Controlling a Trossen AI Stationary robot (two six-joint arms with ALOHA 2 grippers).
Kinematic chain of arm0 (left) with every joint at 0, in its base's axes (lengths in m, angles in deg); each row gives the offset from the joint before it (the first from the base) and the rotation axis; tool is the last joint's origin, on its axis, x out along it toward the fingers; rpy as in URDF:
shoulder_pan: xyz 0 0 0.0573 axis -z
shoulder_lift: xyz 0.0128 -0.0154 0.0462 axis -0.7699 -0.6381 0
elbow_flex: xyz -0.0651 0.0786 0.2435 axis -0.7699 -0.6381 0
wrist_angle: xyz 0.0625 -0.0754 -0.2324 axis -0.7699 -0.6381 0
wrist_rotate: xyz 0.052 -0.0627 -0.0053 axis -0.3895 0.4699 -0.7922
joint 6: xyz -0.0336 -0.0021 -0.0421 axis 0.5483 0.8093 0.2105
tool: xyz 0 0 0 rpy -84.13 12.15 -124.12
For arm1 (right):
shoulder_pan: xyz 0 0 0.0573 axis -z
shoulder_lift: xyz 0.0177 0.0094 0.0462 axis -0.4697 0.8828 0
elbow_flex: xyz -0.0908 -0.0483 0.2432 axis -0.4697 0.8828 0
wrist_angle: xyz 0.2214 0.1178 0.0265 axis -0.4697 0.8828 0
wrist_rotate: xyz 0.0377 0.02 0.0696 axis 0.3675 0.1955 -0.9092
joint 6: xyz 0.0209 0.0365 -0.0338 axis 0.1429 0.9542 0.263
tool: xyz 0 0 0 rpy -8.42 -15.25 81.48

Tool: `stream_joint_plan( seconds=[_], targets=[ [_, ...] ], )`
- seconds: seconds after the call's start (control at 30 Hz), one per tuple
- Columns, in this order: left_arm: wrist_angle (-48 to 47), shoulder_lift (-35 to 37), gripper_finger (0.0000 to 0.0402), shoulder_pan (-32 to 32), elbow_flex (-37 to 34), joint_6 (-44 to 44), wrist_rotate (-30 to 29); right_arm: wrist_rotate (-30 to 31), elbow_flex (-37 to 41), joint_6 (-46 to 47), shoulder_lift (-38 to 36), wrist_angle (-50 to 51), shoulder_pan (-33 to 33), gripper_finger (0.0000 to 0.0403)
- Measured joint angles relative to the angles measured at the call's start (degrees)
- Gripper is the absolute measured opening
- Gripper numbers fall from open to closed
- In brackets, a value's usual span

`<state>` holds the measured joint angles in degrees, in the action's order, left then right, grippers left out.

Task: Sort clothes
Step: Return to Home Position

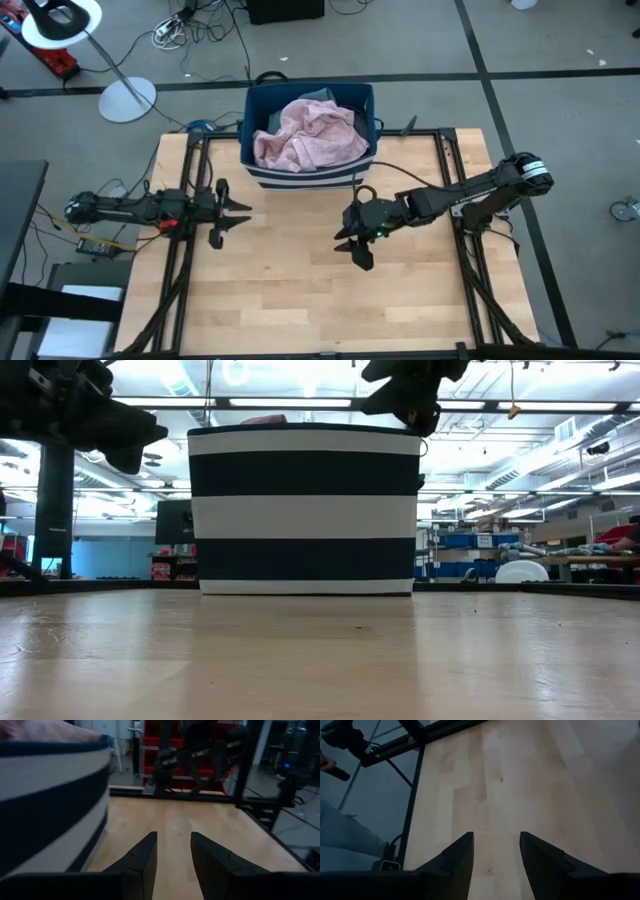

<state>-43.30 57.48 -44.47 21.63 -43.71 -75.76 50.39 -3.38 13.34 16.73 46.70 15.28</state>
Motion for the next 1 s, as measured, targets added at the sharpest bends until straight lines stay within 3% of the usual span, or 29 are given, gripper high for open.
stream_joint_plan(
  seconds=[0.3,0.43,0.63,1.0],
  targets=[
    [-3.46,7.97,0.0124,-2.52,0.01,-2.82,0.19,2.18,0.95,-0.64,-0.33,-0.68,0.94,0.0162],
    [-9.14,9.75,0.0124,-2.48,0.24,-1.52,0.84,2.39,7.46,1.26,-3.56,-7.3,0.68,0.0162],
    [-9.22,9.77,0.0124,-2.44,0.24,-1.51,1.54,5.32,19.22,0.89,-12.17,-20.88,0.1,0.0162],
    [-11.66,9.79,0.0124,-2.41,-0.64,-1.3,0.02,8.62,30.28,-2.13,-23.89,-25.02,0.23,0.0162]
  ],
)
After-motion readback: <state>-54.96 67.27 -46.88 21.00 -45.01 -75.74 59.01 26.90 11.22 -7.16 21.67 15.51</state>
